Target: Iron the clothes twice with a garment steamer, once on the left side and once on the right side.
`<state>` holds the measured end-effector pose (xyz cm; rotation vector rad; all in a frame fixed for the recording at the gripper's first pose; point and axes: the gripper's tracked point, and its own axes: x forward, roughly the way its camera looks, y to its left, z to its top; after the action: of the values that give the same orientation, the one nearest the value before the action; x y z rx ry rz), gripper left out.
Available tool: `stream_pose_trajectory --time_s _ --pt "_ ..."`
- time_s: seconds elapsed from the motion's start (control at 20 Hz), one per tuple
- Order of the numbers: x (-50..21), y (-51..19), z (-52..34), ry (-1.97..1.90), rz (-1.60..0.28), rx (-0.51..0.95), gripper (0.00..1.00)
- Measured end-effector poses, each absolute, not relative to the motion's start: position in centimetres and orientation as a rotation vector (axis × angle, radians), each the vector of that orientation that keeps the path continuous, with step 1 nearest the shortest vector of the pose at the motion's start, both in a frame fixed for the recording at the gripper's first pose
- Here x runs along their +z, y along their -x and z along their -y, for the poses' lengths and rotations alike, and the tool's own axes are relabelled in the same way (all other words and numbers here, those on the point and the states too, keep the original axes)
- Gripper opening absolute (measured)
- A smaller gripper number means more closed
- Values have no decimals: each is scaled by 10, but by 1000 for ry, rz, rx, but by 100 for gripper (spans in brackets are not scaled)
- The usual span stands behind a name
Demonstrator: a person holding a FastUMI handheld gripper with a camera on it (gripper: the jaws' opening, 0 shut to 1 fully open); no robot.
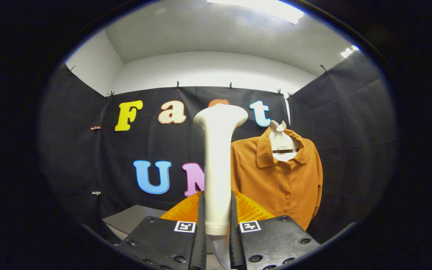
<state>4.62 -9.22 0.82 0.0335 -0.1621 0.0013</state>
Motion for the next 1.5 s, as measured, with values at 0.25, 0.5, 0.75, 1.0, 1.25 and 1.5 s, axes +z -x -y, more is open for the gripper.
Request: stream_pose_trajectory --time_s 0.25,0.5,0.75,1.0,1.25,1.5 --pt "-13 -65 140 -47 124 -38 28" --pt "-44 -99 165 -48 66 -49 28" --pt "-87 -124 176 -56 -5 -53 28" --pt "-136 -131 184 -74 -96 -71 28" --pt "-180 -121 189 -79 -174 -72 28" --pt "-220 -104 191 -86 -264 -87 28"
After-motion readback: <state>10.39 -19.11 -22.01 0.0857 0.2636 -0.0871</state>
